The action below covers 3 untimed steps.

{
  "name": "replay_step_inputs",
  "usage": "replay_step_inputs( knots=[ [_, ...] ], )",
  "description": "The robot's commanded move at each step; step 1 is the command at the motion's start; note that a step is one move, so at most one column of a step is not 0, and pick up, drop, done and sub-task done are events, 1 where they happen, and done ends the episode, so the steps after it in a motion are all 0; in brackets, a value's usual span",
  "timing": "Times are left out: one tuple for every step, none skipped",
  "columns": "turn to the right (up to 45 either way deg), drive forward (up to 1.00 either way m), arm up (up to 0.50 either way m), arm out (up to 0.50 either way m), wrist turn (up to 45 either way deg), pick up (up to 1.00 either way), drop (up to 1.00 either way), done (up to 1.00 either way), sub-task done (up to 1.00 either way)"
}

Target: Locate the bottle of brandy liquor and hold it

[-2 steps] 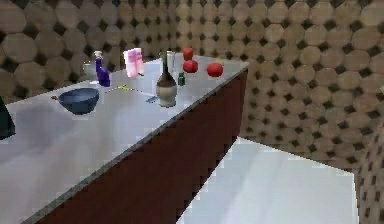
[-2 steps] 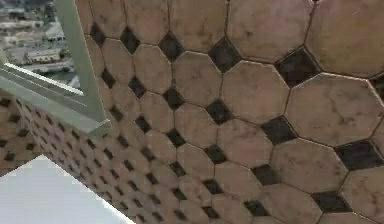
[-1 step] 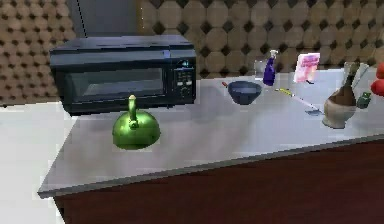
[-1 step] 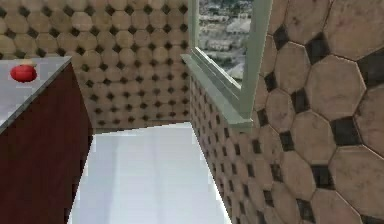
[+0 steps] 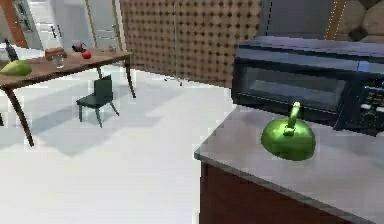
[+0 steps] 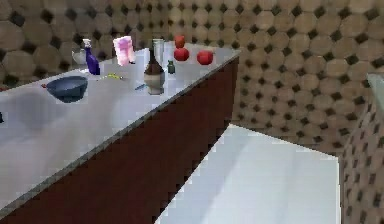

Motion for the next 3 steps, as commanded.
replay_step_inputs(
  knots=[
    [45.0, 0.00, 0.00, 0.00, 0.0, 0.00, 0.00, 0.00, 0.00],
    [33.0, 0.00, 0.00, 0.00, 0.0, 0.00, 0.00, 0.00, 0.00],
    [0.0, 0.50, 0.00, 0.00, 0.0, 0.00, 0.00, 0.00, 0.00]
  ],
)
